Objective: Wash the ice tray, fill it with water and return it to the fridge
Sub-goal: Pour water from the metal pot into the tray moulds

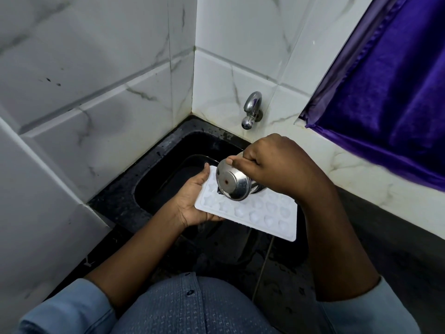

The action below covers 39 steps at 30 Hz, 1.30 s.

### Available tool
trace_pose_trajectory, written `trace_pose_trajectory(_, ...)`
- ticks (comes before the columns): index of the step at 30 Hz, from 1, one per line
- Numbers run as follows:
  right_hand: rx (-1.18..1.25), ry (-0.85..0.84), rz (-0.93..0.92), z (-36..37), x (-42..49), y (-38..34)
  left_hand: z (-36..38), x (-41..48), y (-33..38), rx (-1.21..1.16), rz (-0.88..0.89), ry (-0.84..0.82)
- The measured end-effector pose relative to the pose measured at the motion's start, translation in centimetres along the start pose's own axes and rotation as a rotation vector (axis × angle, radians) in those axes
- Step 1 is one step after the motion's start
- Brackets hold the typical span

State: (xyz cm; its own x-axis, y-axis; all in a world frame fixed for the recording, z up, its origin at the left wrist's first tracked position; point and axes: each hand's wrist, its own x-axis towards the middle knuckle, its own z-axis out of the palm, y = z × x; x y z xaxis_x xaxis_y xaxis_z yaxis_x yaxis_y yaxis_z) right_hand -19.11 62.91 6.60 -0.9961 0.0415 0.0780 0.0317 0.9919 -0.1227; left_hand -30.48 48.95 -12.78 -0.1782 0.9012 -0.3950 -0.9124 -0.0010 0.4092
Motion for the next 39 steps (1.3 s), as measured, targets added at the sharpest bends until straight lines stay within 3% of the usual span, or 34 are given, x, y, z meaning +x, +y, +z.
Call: trace_pose_trajectory(39,-0.101,0.002,0.011,0.22,0.57,-0.16,-0.39,0.86,0.22,0.002,-0.019,-0.057)
